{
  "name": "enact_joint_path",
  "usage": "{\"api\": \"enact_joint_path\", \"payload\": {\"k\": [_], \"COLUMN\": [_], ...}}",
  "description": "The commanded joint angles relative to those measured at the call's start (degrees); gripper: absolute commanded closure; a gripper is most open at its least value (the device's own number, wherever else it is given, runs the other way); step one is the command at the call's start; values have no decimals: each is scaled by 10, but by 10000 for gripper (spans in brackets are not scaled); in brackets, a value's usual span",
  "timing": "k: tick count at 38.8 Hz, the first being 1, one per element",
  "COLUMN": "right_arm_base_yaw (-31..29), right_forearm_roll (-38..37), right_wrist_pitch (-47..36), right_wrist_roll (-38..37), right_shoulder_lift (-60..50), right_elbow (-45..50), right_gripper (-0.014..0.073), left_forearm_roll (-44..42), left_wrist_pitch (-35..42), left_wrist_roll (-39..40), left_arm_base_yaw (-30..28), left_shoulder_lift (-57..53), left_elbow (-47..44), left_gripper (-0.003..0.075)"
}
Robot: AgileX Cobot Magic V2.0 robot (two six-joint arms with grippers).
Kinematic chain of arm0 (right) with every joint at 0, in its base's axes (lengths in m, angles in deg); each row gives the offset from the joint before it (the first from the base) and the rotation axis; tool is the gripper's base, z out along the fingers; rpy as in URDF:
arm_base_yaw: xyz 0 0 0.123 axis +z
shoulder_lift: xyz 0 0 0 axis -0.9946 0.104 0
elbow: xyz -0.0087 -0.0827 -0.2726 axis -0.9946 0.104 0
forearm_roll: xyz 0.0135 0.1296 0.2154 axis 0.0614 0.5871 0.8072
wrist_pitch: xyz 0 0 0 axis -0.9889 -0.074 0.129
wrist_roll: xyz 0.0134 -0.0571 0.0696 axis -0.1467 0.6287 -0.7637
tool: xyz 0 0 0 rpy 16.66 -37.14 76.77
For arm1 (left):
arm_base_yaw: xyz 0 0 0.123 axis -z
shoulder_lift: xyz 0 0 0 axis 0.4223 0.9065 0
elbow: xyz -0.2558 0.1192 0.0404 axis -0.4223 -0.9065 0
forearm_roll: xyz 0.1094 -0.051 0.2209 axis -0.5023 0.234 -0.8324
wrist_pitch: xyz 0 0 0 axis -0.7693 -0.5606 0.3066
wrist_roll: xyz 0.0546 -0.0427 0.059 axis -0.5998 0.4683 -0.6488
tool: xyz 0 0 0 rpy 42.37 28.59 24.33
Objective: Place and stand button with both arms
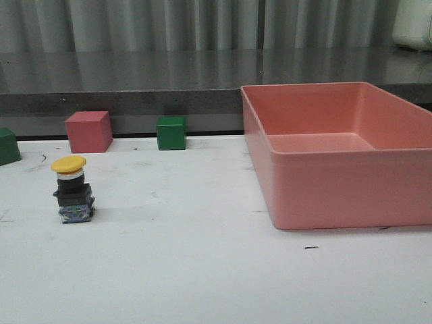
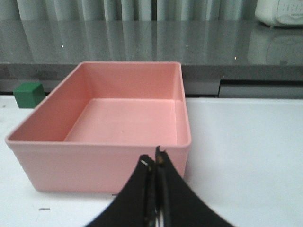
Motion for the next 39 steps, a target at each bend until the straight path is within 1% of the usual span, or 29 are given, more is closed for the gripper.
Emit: {"api": "enact_joint_path", "payload": {"k": [1, 5, 6, 11, 18, 39], "right_arm_base_yaw": [-2, -2, -2, -2, -2, -2], "right_forearm_roll": [-2, -2, -4, -9, -9, -9], "right_wrist_pitch": [-81, -80, -64, -56, -47, -46], "right_wrist_roll": [3, 3, 3, 3, 3, 3], "right_shoulder_lift": [6, 6, 6, -4, -49, -47], "right_elbow": [29, 61, 59, 59, 59, 59], "right_gripper": [664, 664, 664, 664, 664, 664], "left_forearm_roll": [5, 5, 5, 5, 5, 5], "left_wrist_pitch": [49, 49, 49, 49, 49, 49], "left_wrist_roll": [1, 1, 1, 1, 1, 1], "left_arm_base_yaw": [0, 0, 0, 0, 0, 0], "left_shoulder_lift": [-14, -14, -14, -14, -14, -14], "left_elbow": [-4, -4, -4, -4, -4, -4], "left_gripper": [740, 741, 741, 741, 741, 741]}}
